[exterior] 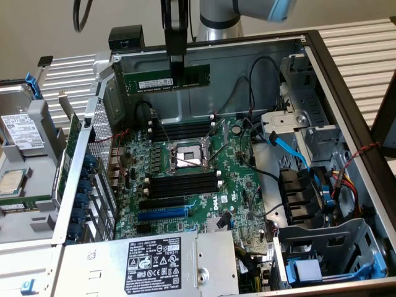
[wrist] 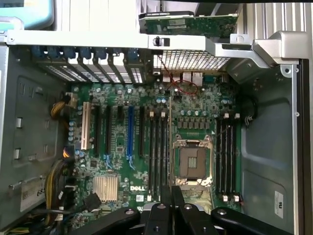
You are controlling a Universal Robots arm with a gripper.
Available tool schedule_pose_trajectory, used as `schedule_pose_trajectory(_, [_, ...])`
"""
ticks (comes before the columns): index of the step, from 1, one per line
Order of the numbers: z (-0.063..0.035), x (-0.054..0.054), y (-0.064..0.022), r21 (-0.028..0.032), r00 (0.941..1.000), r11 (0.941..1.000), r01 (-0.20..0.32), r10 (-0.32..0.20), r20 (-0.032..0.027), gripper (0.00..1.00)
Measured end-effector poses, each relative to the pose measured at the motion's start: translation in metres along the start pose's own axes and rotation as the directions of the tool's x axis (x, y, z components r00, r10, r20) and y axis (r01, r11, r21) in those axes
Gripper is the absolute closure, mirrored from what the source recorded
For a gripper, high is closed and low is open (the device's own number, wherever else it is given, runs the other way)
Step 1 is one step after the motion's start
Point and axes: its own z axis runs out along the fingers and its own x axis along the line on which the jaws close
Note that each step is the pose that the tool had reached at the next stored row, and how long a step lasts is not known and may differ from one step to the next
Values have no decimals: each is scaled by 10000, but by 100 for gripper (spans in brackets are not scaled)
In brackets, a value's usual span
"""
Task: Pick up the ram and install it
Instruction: 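Insert the ram into the slot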
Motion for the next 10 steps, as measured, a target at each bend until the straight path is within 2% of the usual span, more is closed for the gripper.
schedule_pose_trajectory(10, [181, 18, -42, 9, 10000, 10000, -1, 1, 0, 87])
